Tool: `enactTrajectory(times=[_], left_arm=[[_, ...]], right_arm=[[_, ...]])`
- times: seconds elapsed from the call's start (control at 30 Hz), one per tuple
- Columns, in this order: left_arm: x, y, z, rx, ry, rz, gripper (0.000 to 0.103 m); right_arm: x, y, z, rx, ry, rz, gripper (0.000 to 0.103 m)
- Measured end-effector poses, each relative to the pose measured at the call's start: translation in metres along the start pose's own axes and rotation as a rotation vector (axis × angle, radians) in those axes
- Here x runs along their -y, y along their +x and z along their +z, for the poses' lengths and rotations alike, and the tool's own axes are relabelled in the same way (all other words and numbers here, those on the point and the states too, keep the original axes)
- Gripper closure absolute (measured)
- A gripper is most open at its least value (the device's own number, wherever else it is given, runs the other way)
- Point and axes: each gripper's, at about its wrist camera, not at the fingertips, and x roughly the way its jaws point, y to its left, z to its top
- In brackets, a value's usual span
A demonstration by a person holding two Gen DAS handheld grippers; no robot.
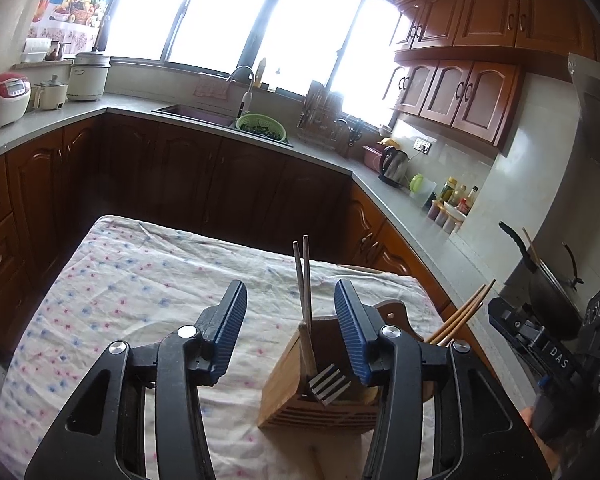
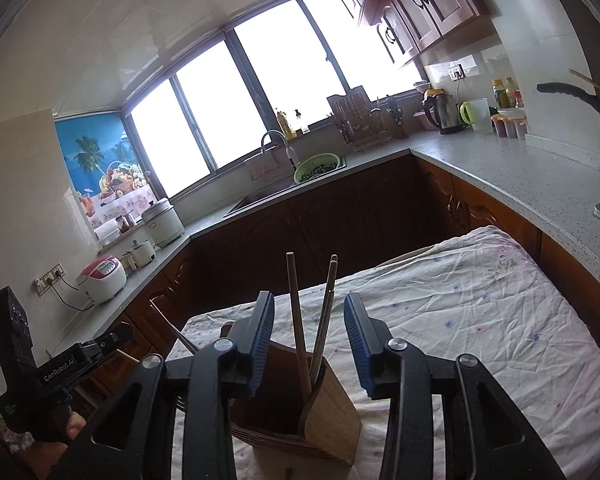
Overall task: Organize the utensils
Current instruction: 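Open both grippers to release the wooden chopsticks in the caddy, then withdraw both open grippers from the caddy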
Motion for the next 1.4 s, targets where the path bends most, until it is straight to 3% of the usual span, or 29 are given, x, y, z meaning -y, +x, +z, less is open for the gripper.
enactTrajectory(times=[0.17,0.23,0.33,0.53,1.4], left_arm=[[-0.003,-0.01,-0.004,0.002,-0.006,0.012,0.044],[-0.005,-0.015,-0.007,0.001,-0.008,0.016,0.038],[-0.006,-0.024,-0.011,0.003,-0.002,0.024,0.028],[-0.006,-0.05,-0.024,0.013,0.012,0.048,0.008],[-0.006,-0.161,-0.099,0.018,0.021,0.044,0.002]], right_arm=[[0.003,-0.003,-0.001,-0.01,0.015,0.0,0.05],[0.003,-0.006,-0.002,-0.005,0.019,0.004,0.036],[0.0,-0.013,-0.004,0.007,0.011,0.012,0.024],[-0.009,-0.031,-0.01,0.016,-0.008,0.029,0.012],[-0.03,-0.131,-0.083,-0.003,-0.055,0.063,0.006]])
